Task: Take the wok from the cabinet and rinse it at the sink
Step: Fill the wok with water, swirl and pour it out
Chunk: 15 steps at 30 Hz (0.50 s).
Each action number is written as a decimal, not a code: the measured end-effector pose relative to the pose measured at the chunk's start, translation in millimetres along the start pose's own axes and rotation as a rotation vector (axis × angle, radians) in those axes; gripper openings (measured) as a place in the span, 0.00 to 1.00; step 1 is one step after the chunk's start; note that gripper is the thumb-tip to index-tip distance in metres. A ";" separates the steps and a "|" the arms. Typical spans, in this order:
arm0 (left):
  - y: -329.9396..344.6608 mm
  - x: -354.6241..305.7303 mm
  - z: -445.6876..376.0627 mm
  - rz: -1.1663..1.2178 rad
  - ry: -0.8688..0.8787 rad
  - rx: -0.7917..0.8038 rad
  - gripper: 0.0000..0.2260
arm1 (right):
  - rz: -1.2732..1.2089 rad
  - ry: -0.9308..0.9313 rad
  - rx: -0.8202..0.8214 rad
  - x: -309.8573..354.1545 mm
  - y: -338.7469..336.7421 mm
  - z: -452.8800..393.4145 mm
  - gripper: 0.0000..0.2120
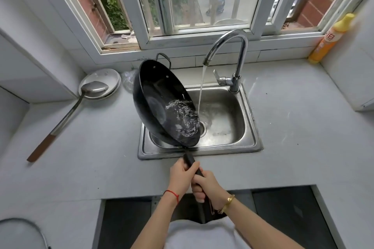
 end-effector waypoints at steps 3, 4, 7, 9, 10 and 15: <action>-11.4 -8.8 0.0 -0.065 0.030 -0.106 0.13 | -0.066 0.037 0.055 -1.9 6.1 -7.5 0.12; -14.9 -10.2 -0.4 -0.084 0.039 -0.127 0.13 | -0.086 0.046 0.075 -2.4 8.5 -10.0 0.14; -22.9 -11.8 -0.7 -0.160 0.040 -0.158 0.13 | -0.116 0.080 0.130 -5.3 15.4 -16.4 0.17; -25.8 -12.2 -1.4 -0.170 0.032 -0.165 0.14 | -0.121 0.098 0.164 -6.8 19.0 -19.6 0.19; -26.9 -12.3 -2.1 -0.166 0.031 -0.169 0.15 | -0.126 0.104 0.180 -6.8 20.4 -21.0 0.20; -31.3 -21.2 -3.5 -0.160 0.039 -0.198 0.13 | -0.141 0.126 0.250 -1.1 23.2 -26.0 0.22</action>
Point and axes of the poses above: each hand's wrist, its own z-axis away from the middle knuckle, its own y-axis out of the palm, x = y × z, the point moved 8 cm from there along -z, towards the middle knuckle, and after that the axes turned 1 degree about x, right-handed, at the moved point
